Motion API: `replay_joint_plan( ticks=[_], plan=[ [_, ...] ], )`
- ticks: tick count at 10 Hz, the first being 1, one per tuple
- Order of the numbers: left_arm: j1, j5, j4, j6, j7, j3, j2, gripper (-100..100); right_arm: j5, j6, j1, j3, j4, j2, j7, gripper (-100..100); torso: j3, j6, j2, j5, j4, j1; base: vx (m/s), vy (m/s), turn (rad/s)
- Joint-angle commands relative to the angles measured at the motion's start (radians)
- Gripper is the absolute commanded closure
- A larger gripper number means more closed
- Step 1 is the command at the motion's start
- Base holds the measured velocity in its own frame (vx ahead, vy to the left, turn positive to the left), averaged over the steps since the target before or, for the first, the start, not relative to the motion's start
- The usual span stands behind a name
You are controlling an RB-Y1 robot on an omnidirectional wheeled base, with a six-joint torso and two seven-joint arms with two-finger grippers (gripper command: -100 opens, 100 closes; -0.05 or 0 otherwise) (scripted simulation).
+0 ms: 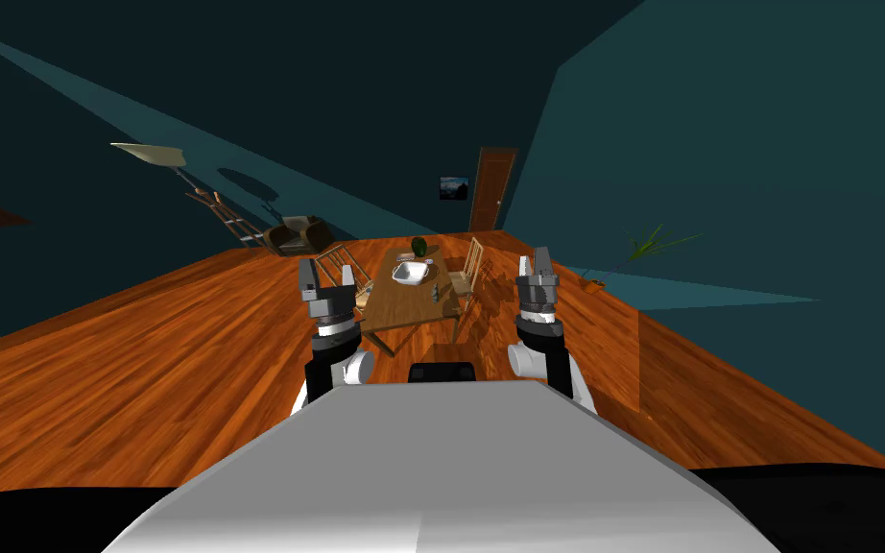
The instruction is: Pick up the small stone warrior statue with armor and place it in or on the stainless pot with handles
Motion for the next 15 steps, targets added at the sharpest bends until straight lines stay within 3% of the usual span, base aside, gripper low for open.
replay_joint_plan(
  ticks=[1,7,8,11,12,14,15],
  plan=[
    [0.000,-0.016,0.024,0.010,-0.005,0.016,0.041,-100,0.000,0.000,0.000,0.000,0.000,0.000,0.000,0,0.000,0.000,0.000,0.000,0.000,0.000,-0.027,-0.017,-0.072],
    [-0.003,-0.099,0.164,0.065,-0.037,0.111,0.109,-100,0.000,0.000,0.000,0.000,0.000,0.000,0.000,0,0.003,0.000,0.006,0.000,0.001,-0.001,-0.078,-0.019,-0.091],
    [-0.003,-0.099,0.167,0.065,-0.037,0.111,0.109,-100,0.000,0.000,0.000,0.000,0.000,0.000,0.000,0,0.004,0.000,0.007,0.000,0.001,-0.001,-0.068,-0.008,-0.023],
    [-0.007,-0.156,0.268,0.102,-0.061,0.179,0.119,-100,0.000,0.000,0.000,0.000,0.000,0.000,0.000,0,0.003,0.000,0.005,0.000,0.001,0.000,-0.070,-0.015,-0.097],
    [-0.007,-0.156,0.271,0.102,-0.061,0.179,0.119,-100,0.000,0.000,0.000,0.000,0.000,0.000,0.000,0,0.003,0.000,0.006,0.000,0.001,0.000,-0.061,-0.002,-0.035],
    [-0.011,-0.199,0.346,0.130,-0.078,0.228,0.119,-100,0.000,0.000,0.000,0.000,0.000,0.000,0.000,0,0.002,0.000,0.004,0.000,0.001,0.000,-0.063,-0.015,-0.106],
    [-0.011,-0.199,0.346,0.130,-0.078,0.228,0.119,-100,0.000,0.000,0.000,0.000,0.000,0.000,0.000,0,0.003,0.000,0.005,0.000,0.001,0.000,-0.052,-0.012,-0.038]
  ],
)
